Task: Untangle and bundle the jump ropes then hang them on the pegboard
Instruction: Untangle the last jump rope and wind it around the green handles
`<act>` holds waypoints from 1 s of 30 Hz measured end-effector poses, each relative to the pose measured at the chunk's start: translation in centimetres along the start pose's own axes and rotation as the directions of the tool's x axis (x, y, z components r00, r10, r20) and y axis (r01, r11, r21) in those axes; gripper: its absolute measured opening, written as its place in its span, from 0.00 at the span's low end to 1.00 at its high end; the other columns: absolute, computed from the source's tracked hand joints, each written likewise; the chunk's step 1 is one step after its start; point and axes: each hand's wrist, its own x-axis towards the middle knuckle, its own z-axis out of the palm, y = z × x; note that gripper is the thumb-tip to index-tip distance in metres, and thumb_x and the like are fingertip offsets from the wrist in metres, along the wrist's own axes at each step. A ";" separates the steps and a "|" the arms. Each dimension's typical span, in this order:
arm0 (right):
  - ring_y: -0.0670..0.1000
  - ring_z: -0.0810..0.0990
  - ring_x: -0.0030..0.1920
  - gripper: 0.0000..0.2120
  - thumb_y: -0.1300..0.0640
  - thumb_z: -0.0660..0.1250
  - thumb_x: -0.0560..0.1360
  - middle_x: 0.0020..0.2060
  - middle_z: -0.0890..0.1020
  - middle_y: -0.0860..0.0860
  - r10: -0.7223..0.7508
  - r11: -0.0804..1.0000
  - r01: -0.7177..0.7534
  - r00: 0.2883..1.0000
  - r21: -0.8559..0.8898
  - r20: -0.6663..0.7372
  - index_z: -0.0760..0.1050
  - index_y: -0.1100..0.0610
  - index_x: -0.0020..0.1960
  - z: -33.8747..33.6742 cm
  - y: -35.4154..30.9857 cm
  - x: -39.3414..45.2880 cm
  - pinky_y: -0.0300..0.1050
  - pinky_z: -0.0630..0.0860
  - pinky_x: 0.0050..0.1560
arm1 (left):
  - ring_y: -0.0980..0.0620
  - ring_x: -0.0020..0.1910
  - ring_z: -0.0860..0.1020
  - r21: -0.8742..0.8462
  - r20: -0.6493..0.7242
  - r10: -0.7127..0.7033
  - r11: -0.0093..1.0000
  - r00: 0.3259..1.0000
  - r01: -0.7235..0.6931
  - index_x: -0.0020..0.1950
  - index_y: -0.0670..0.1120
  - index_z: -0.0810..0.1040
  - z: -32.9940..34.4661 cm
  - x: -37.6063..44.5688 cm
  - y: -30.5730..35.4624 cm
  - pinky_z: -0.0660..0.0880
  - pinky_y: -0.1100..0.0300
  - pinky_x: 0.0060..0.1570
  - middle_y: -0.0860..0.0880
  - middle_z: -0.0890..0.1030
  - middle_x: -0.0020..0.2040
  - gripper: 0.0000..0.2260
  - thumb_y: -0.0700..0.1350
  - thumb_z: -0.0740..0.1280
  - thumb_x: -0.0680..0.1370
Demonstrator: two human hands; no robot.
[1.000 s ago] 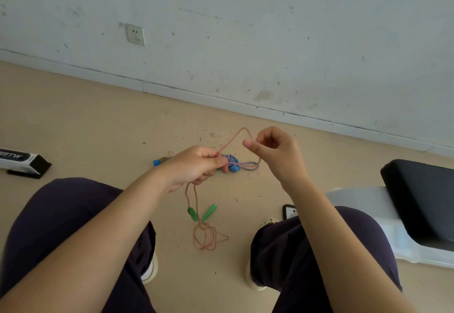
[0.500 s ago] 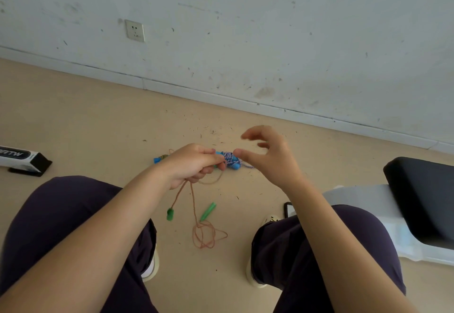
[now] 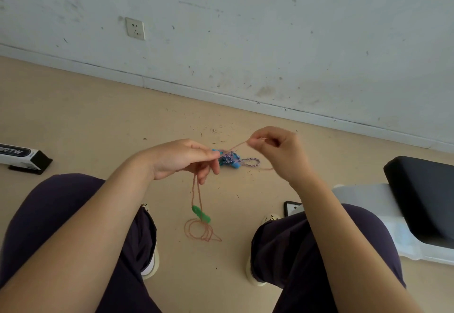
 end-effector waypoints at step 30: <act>0.48 0.65 0.29 0.07 0.56 0.74 0.73 0.27 0.68 0.48 0.083 0.995 -0.083 0.997 0.064 -0.002 0.78 0.53 0.40 -0.9 0.9 0.1 0.46 0.65 0.32 | 0.53 0.37 0.81 0.135 -0.149 -0.009 0.990 0.989 0.030 0.46 0.44 0.81 -0.6 -0.3 -0.6 0.68 0.61 0.50 0.50 0.78 0.30 0.11 0.47 0.63 0.83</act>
